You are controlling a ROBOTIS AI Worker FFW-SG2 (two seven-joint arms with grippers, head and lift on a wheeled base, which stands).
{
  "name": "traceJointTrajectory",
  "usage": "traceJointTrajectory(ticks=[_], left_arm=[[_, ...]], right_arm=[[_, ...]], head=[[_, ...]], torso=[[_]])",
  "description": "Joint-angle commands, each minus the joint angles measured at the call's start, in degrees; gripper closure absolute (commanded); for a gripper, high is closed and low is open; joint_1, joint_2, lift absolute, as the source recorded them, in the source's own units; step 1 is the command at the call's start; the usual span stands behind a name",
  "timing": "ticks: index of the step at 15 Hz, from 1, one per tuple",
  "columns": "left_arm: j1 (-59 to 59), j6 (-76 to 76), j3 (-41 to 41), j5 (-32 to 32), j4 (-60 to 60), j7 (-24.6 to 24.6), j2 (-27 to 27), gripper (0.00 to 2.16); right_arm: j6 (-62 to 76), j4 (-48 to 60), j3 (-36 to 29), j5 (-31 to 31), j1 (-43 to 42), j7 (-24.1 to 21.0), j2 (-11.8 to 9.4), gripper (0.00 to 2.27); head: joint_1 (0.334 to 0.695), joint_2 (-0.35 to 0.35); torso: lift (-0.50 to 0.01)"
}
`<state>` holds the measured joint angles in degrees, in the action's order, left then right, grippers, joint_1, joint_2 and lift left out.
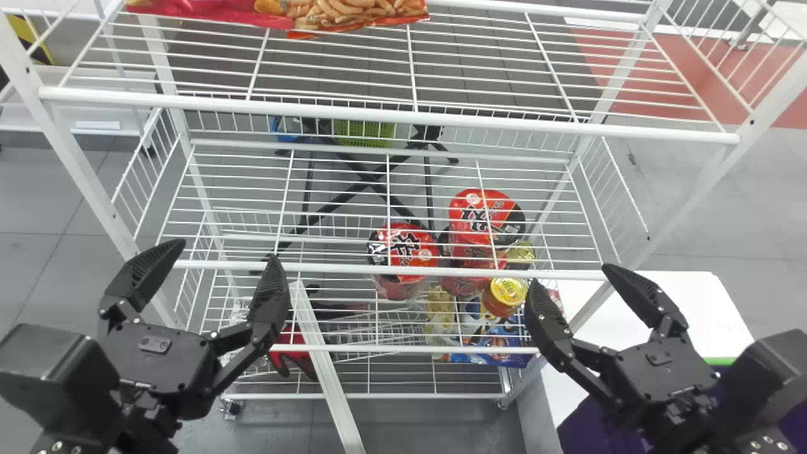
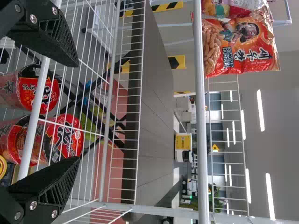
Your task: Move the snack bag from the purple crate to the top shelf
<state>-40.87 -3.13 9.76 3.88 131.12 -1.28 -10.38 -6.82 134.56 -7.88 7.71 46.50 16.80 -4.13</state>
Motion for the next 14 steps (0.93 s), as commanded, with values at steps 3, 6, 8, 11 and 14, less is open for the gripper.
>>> traceJointTrajectory(ticks=[3, 6, 8, 11, 14], left_arm=[[0.00, 0.00, 0.00, -0.10, -0.07, -0.30, 0.01, 0.07], [0.00, 0.00, 0.00, -0.10, -0.07, -0.39, 0.01, 0.07], [0.00, 0.18, 0.00, -0.63, -0.16, -0.74, 0.10, 0.07], [0.00, 0.00, 0.00, -0.63, -0.25, -0.83, 0.10, 0.07], [0.09, 0.00, 0.00, -0.63, -0.16, -0.92, 0.01, 0.07]], right_arm=[[-0.18, 0.00, 0.05, 0.02, -0.09, 0.25, -0.09, 0.11], [-0.18, -0.17, 0.05, 0.02, -0.09, 0.78, -0.09, 0.11], [-0.18, -0.17, 0.05, 0.11, -0.18, 0.78, -0.09, 0.11], [-0.18, -0.35, -0.03, 0.11, -0.18, 0.78, -0.09, 0.11], [-0.18, -0.35, 0.05, 0.20, -0.18, 0.78, -0.09, 0.11]], head=[[0.695, -0.125], [0.695, -0.122], [0.695, -0.120], [0.695, -0.117], [0.695, -0.118]], torso=[[-0.313], [-0.325], [-0.334], [-0.346], [-0.358]])
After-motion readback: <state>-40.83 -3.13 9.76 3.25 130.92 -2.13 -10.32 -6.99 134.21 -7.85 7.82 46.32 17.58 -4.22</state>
